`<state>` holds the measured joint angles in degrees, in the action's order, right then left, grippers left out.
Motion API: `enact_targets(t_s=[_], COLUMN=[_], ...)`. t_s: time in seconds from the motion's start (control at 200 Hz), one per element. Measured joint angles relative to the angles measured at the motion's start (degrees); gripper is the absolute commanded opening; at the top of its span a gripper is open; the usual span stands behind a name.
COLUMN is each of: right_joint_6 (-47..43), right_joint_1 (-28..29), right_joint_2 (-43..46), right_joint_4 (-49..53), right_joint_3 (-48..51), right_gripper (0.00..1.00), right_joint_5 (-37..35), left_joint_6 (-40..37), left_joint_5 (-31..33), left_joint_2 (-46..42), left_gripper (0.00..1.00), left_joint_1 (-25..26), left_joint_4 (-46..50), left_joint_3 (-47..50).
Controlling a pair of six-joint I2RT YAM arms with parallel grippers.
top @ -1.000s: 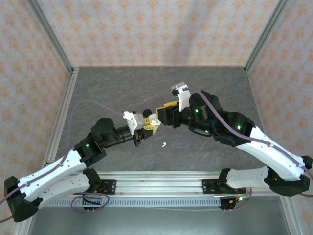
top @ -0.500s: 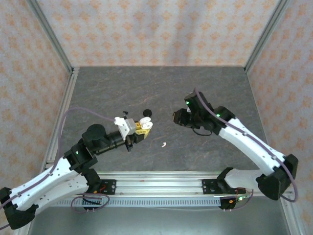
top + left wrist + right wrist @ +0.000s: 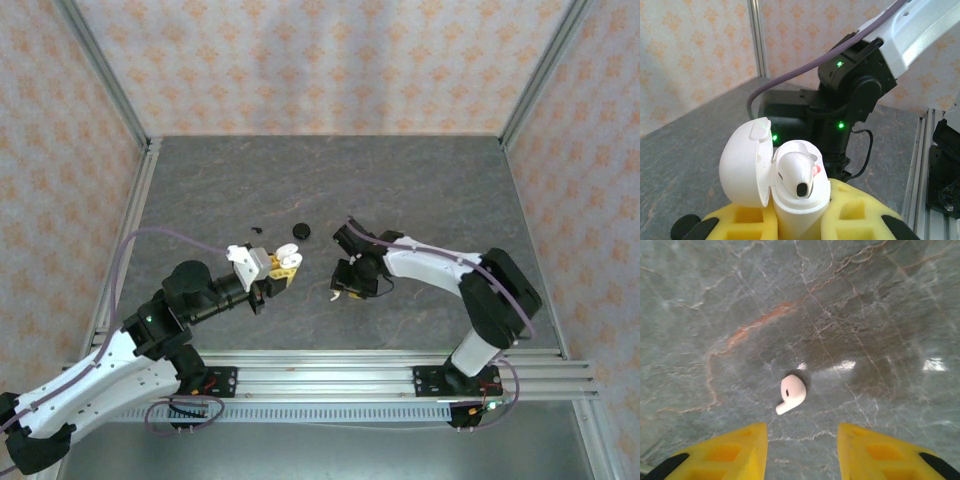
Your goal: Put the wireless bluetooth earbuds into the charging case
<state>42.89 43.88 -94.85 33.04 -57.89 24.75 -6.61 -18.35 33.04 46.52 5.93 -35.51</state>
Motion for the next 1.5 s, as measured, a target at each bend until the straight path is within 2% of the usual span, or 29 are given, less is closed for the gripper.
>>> enact_targets(t_s=[0.225, 0.53, 1.196, 1.501], right_joint_6=[-0.5, -2.1, -5.84, -11.32], right_joint_1=[0.98, 1.88, 2.71, 2.93], right_joint_2=[-5.73, -9.88, -10.47, -7.39], right_joint_4=[0.7, 3.15, 7.26, 12.96], right_joint_3=[-4.42, -7.91, -9.62, -12.81], right_gripper=[0.41, 0.36, 0.18, 0.13], right_joint_5=[-0.94, -2.97, -5.31, -11.91], left_joint_6=[-0.98, -1.18, -2.49, -2.51], left_joint_5=[0.85, 0.87, 0.87, 1.18], left_joint_2=[0.11, 0.61, 2.73, 2.38], left_gripper=[0.0, 0.0, 0.0, 0.0], left_joint_1=[0.0, 0.0, 0.0, 0.0], left_joint_4=[1.11, 1.2, 1.2, 1.33], left_joint_3=[0.0, 0.0, 0.0, 0.0])
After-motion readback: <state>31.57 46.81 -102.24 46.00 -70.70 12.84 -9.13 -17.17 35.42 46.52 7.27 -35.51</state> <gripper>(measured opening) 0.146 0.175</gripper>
